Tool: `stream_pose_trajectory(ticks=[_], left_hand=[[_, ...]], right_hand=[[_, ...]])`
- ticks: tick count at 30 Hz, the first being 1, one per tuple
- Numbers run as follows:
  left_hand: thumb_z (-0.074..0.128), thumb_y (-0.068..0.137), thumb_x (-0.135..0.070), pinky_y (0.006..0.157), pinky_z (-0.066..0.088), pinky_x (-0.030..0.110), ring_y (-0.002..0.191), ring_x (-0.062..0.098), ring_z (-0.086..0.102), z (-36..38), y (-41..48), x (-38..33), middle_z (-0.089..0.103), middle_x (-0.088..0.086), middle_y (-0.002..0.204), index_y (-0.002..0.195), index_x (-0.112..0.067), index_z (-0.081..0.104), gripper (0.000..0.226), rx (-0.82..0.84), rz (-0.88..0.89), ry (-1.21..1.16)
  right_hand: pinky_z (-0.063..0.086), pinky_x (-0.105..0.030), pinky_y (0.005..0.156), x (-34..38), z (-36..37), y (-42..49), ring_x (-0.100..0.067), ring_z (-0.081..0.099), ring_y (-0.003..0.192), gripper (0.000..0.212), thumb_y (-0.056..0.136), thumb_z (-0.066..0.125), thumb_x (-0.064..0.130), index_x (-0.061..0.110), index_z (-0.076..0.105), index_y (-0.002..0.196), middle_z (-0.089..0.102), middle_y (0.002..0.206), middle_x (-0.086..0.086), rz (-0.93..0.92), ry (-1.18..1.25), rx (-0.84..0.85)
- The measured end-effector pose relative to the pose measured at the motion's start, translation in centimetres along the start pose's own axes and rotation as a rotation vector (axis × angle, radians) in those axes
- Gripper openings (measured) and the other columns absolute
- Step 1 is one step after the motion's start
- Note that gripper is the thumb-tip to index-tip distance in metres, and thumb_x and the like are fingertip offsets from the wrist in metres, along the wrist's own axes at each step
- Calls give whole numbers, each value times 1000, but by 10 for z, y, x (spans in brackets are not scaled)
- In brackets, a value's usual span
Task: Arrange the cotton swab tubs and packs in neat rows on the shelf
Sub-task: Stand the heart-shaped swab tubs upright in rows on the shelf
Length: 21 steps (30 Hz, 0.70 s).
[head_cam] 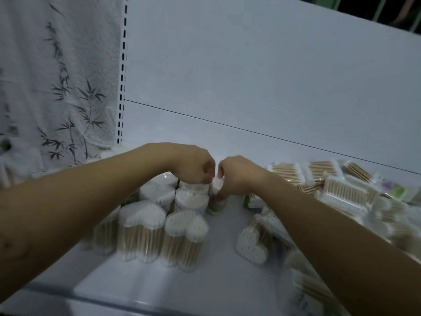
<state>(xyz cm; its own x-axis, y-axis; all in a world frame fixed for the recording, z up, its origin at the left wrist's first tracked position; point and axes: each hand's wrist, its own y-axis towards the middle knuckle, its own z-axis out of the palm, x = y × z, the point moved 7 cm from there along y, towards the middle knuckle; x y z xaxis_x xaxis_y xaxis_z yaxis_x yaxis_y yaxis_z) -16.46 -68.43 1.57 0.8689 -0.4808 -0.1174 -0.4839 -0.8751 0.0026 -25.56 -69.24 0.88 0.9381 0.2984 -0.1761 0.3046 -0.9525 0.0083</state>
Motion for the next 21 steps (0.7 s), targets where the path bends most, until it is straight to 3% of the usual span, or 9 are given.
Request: stream_pose_trajectory(ticks=[5, 11, 15, 21], left_hand=[[49, 98, -33, 88, 35, 23, 119, 14, 52, -4, -5, 4, 57, -9, 130, 126, -34, 60, 29, -48, 25, -8], [45, 100, -30, 95, 37, 26, 123, 17, 51, 1, 0, -14, 55, -4, 136, 129, -33, 59, 32, -34, 75, 11], [44, 101, -31, 90, 35, 24, 121, 17, 51, -1, 4, -30, 55, -4, 135, 135, -31, 54, 36, -20, 83, 91], [47, 99, -39, 97, 45, 35, 114, 17, 55, 3, 6, -46, 58, -6, 132, 132, -31, 55, 35, -47, 117, 164]], right_hand=[[42, -34, 92, -10, -5, -12, -20, 48, 122, 79, 75, 77, 50, 28, 40, 141, 48, 134, 1, 4, -78, -46], [36, -28, 83, -39, -5, -27, -19, 50, 117, 52, 81, 74, 35, 30, 55, 129, 56, 128, 3, 45, -145, -52], [38, -34, 96, -36, 5, -30, -20, 48, 122, 48, 81, 71, 32, 37, 59, 127, 53, 136, 5, -36, -166, -19], [39, -39, 104, -48, -10, -53, -20, 49, 122, 51, 78, 76, 40, 36, 59, 127, 55, 133, 5, -18, -47, -66]])
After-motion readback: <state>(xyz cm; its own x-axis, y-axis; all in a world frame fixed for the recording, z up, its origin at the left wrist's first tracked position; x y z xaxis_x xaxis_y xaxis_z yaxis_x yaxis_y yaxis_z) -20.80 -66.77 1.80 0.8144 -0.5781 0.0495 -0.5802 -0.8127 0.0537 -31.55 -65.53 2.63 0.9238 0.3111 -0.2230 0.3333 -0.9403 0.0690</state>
